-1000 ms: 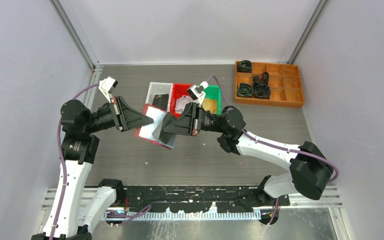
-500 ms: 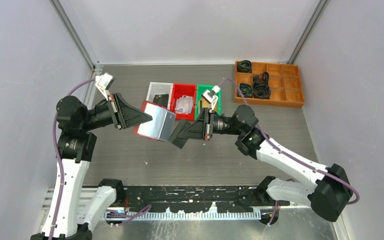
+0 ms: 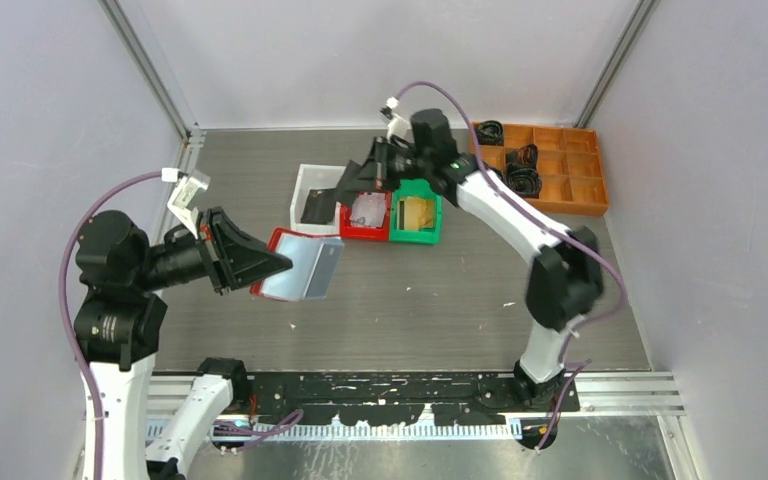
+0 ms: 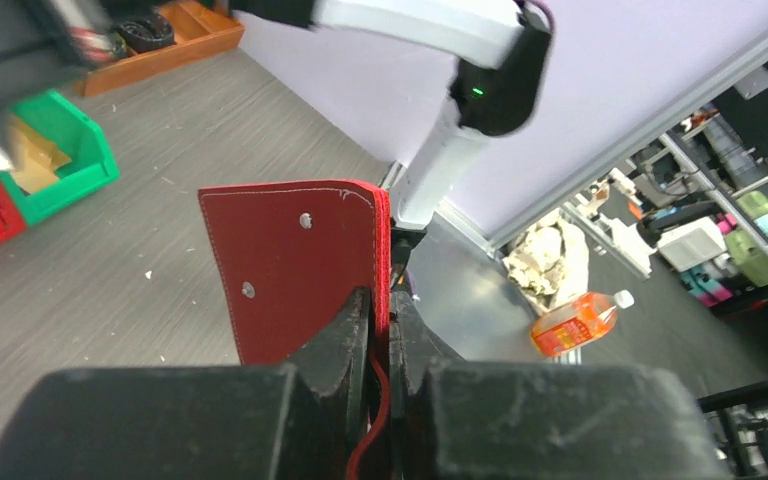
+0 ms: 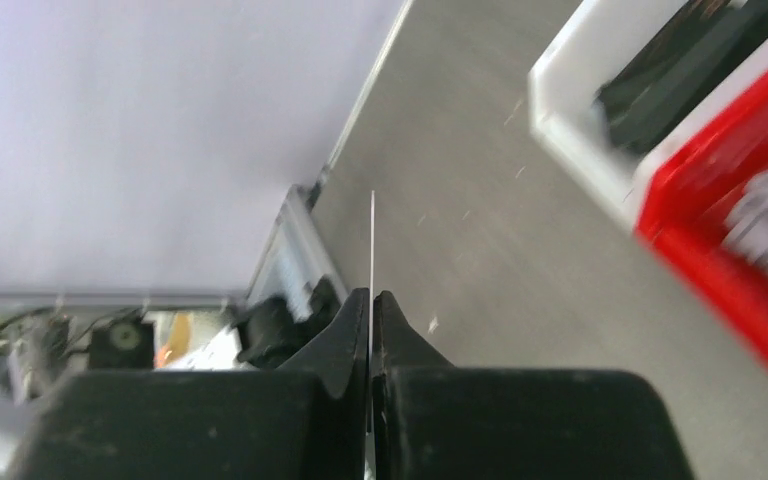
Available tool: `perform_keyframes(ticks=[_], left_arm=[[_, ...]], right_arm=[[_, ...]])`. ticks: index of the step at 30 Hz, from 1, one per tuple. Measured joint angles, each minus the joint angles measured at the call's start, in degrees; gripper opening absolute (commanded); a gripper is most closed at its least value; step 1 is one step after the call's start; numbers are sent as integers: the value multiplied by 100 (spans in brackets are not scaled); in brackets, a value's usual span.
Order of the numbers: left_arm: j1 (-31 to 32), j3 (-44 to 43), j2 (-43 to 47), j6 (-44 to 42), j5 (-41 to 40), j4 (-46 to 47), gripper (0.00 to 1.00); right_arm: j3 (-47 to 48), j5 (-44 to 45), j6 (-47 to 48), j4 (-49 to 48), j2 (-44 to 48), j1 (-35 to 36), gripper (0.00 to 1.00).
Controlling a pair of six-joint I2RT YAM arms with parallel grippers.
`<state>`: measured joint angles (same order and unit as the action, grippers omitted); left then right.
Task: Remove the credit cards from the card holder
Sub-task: Place the credit card in the storage box.
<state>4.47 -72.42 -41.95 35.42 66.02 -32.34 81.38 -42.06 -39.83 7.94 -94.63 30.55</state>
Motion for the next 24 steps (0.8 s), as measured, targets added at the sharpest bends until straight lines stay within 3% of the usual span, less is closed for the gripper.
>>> perform_keyframes(ticks=[4, 9, 16, 24], left_arm=[[0, -7, 219, -374, -22, -422, 0], [0, 44, 295, -586, -107, -682, 0], [0, 186, 328, -739, -151, -879, 0], [0, 201, 328, -892, -151, -992, 0]], right_arm=[[2155, 328, 658, 918, -1917, 2, 1], [4201, 673, 1080, 1790, -3799, 28, 1], [5362, 981, 1213, 2380, -5084, 129, 2], [5416, 1143, 1300, 2275, -5163, 461, 7]])
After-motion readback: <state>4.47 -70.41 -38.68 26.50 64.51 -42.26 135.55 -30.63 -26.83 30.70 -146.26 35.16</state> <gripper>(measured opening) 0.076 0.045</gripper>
